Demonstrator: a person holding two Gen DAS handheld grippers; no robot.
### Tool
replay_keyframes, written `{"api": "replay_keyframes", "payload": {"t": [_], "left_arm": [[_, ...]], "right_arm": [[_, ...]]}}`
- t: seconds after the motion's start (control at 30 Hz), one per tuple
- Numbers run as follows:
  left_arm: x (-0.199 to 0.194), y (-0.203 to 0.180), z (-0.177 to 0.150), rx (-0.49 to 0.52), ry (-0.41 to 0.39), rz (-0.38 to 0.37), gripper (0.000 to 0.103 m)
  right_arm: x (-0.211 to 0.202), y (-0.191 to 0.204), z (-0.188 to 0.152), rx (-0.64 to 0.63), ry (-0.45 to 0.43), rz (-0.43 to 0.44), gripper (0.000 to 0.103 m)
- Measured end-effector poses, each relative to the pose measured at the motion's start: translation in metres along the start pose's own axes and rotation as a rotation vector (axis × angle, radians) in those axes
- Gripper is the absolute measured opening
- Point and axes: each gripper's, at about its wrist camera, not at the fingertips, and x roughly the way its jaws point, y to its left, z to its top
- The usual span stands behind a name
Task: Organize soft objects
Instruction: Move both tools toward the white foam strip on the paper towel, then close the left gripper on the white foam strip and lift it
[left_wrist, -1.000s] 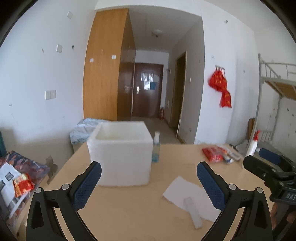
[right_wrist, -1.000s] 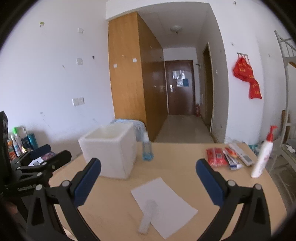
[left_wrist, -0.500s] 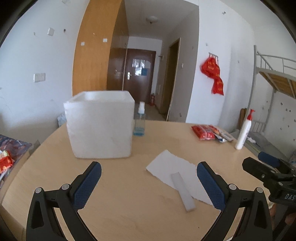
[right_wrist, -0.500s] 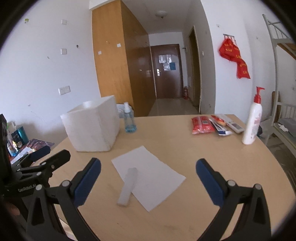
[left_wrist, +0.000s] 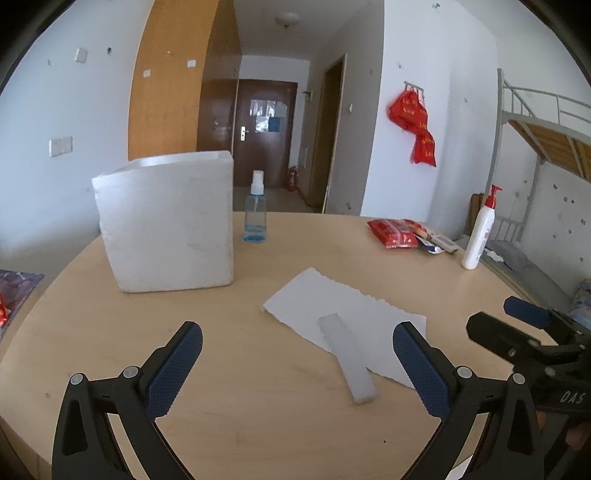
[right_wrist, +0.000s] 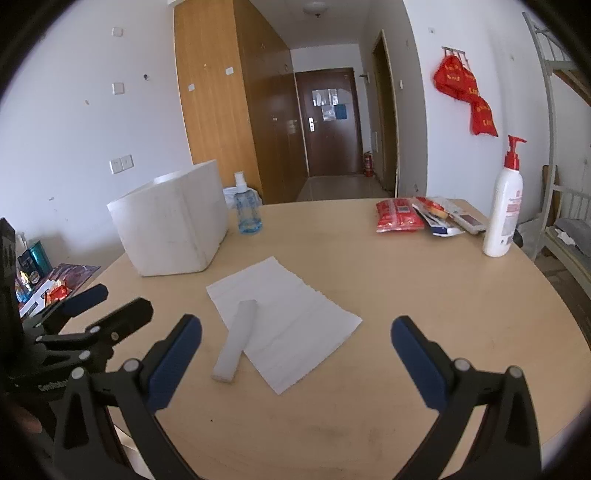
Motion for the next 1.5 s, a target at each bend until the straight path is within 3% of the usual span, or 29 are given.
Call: {"api": "replay_keyframes", "payload": {"t": [0.5, 0.67, 1.07, 1.37, 1.5], "left_arm": [[0.046, -0.030, -0.009, 0.035, 0.131, -0.064, 0.103], [0.066, -0.034, -0.013, 0.026, 0.190, -0.046, 0.097], [0.094, -0.043, -0.026, 0.005, 0.319, -0.034, 0.064], [0.093, -0.046, -0.026, 0.028, 0.320, 0.016, 0.042], [0.092, -0.050, -0.027, 0.055, 0.312, 0.012, 0.024]], "right_arm": [[-0.003, -0.031, -0.001, 0.056, 0.012, -0.043, 0.103], [0.000, -0.038, -0.003, 0.068, 0.021, -0.051, 0.103], [0.002, -0.045, -0.003, 0.090, 0.021, -0.035, 0.103], [0.001, -0.048, -0.003, 0.095, 0.016, -0.025, 0.103], [0.001, -0.049, -0.003, 0.098, 0.019, -0.026, 0.103]]}}
